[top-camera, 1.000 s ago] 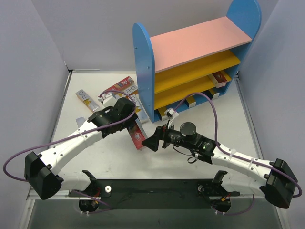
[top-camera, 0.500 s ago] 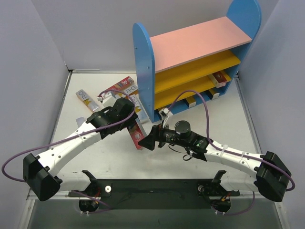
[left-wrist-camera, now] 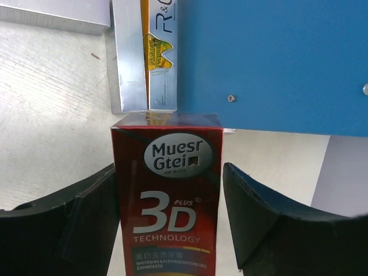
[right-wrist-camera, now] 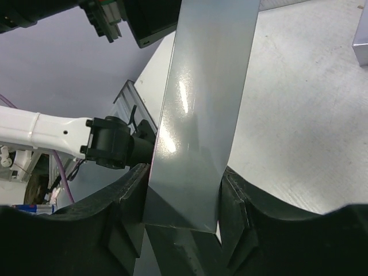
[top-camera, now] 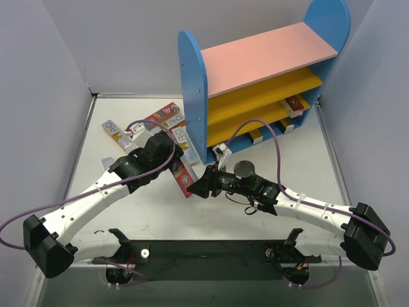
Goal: Place and organize the toothpastes onto the shelf
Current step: Pick up the toothpaste from the center of the board, then place the toothpaste on the shelf.
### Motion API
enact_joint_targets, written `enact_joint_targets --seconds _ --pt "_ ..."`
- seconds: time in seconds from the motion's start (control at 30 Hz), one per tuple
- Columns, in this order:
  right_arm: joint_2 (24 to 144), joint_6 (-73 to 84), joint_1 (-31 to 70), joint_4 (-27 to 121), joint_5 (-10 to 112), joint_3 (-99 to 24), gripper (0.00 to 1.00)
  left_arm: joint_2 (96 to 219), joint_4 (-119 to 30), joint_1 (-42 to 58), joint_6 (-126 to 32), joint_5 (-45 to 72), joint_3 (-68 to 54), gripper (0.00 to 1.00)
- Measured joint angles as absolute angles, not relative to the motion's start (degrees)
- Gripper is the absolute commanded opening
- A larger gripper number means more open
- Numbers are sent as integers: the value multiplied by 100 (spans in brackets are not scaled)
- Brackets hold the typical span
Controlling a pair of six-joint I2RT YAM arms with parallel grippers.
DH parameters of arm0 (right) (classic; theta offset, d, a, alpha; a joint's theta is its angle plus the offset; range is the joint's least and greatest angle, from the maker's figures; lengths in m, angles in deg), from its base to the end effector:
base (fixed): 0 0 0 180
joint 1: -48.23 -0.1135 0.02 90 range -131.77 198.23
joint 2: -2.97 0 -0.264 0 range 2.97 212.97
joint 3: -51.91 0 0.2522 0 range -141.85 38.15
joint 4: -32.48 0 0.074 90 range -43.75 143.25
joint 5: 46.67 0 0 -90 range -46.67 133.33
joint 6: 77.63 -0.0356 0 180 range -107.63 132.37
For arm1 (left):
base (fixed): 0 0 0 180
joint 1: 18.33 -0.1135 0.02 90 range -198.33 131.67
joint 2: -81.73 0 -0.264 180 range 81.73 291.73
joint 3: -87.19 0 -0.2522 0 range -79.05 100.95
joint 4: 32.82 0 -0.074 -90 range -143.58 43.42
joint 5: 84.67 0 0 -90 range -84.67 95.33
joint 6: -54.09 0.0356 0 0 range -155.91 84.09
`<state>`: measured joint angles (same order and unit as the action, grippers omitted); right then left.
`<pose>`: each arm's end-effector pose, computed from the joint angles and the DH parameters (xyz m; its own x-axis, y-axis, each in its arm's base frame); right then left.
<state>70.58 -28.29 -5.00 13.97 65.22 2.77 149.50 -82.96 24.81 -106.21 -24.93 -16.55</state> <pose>0.1484 0.2208 0.2778 -0.6294 0.1677 -0.7588 -0.7334 0.1944 0.6514 0.1931 -0.1564 0.3255 -0.4608 -0.6826 -0.5672 -0.3501 0.7271 -0.5906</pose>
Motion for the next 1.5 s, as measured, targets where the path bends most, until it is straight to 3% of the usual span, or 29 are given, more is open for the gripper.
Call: enact_joint_targets --seconds 0.17,0.53,0.97,1.13,1.5 --pt "6962 -2790 -420 1732 6472 279 25 14642 -7804 2485 -10202 -2585 -2000 93" --pt "5837 -2720 457 3131 6732 596 19 13339 -5664 2483 -7774 -3350 -3373 96" --pt "3983 -2726 3182 5563 7718 782 16 11991 -3981 2406 -5006 -3359 -4839 96" --pt "4226 -2709 4319 5937 8360 351 16 11503 -3842 2395 -4508 -3055 -5506 96" --pt "5791 -2694 5390 6073 9213 -1520 16 11252 -3798 2350 -3848 -2712 -5954 96"
